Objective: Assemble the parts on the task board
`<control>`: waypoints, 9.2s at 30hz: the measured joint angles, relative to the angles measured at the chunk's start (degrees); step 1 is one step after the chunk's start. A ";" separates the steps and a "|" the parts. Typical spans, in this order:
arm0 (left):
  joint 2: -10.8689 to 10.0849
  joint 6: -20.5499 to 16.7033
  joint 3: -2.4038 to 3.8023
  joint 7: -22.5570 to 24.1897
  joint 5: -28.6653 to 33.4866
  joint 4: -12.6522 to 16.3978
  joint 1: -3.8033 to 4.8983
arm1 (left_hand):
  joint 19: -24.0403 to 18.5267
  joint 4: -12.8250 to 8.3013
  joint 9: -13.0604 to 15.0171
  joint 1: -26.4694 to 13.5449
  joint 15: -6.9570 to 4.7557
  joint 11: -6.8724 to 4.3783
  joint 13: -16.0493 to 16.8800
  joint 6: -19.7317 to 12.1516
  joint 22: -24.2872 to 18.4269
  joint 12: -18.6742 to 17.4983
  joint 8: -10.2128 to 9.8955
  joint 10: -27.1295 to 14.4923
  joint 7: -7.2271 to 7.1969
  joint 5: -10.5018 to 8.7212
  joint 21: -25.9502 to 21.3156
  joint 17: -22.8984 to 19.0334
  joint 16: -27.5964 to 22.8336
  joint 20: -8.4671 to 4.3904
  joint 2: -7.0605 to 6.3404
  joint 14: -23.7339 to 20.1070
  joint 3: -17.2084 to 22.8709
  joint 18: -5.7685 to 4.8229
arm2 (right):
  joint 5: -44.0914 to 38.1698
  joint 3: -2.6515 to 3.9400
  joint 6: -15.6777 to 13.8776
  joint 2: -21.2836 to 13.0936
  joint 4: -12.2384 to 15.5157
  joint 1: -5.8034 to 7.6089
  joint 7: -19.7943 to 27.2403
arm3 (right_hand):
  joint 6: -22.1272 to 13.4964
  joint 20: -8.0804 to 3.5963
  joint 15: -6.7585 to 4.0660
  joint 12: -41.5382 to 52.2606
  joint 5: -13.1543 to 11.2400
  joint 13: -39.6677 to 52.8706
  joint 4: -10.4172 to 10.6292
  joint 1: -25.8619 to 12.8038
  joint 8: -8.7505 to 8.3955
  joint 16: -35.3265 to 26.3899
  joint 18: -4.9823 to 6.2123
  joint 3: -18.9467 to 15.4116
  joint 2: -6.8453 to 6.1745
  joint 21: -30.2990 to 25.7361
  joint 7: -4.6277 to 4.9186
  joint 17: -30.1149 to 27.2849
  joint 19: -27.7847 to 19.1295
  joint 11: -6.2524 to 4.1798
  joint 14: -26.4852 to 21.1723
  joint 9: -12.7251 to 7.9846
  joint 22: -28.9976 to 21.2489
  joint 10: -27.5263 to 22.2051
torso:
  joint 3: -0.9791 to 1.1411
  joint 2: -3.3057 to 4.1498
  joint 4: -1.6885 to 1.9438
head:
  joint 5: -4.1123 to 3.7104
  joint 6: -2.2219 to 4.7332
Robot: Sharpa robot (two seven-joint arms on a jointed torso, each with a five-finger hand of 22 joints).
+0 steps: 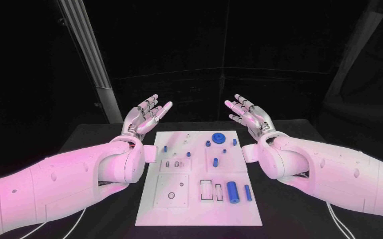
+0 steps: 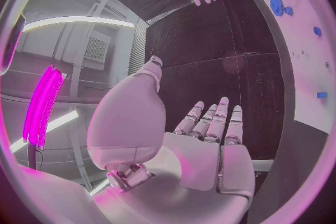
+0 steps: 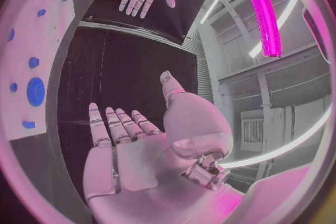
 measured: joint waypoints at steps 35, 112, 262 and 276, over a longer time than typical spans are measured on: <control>-7.04 7.05 0.02 1.89 0.16 6.33 1.23 | 43.82 -3.90 2.12 7.63 -3.30 -1.04 2.29 36.44 6.10 8.39 6.69 44.82 4.70 -0.85 15.68 5.81 11.10 -2.25 9.04 41.16 4.27 0.95 | -42.07 0.11 11.07 0.04 -10.53 7.81 -6.83 | 50.95 -8.21 -8.68 5.80 1.47 2.27 -12.40 18.90 6.68 8.65 7.15 7.48 -2.85 22.73 3.46 2.43 48.37 -4.83 62.58 3.01 8.28 56.90 | -0.63 4.80 0.77 | -1.05 1.35; -7.17 10.88 0.04 0.93 -0.13 9.48 2.12 | 43.42 -4.97 1.96 7.88 -2.54 -0.82 2.20 36.64 4.77 6.82 5.53 44.60 4.91 -0.84 14.34 5.75 8.43 -1.86 9.27 40.39 3.19 0.90 | -90.39 1.29 17.33 7.80 -11.23 9.81 -25.96 | 57.30 -10.93 -11.90 2.63 -4.75 2.34 -10.40 13.69 3.70 58.85 6.21 24.01 -4.72 64.55 1.08 39.99 55.21 -7.48 72.44 2.98 43.06 60.52 | -0.78 13.72 3.32 | -2.95 1.66; -6.39 13.24 -0.01 -1.47 -0.13 7.39 3.45 | 43.09 -5.92 1.93 8.62 -2.15 -0.62 2.15 36.42 4.21 6.14 4.87 44.40 5.12 -0.84 13.68 5.75 7.32 -1.52 10.01 40.00 3.52 0.86 | -83.45 3.14 23.25 4.35 -12.00 10.31 -36.78 | 44.96 -10.92 -12.70 70.12 0.91 68.79 14.87 23.57 8.48 81.65 2.19 -4.49 -10.25 79.59 1.01 73.58 61.97 -8.18 72.45 3.16 66.23 69.84 | -0.15 14.38 1.75 | -2.23 1.21; -6.23 13.39 -0.01 -1.62 -0.13 7.19 3.45 | 43.09 -6.31 1.93 8.86 -2.15 -0.62 2.15 36.42 4.17 6.15 4.87 44.40 5.12 -0.84 13.68 5.75 7.32 -1.52 10.25 40.00 3.58 0.86 | -84.78 3.20 23.12 5.55 -12.83 10.40 -36.55 | 51.77 -11.45 -12.83 72.24 -1.47 71.69 12.05 26.42 11.37 82.48 2.20 -1.12 -7.38 80.71 -0.23 73.57 62.91 -8.31 72.37 4.01 68.24 69.92 | -0.10 14.41 1.76 | -2.21 0.75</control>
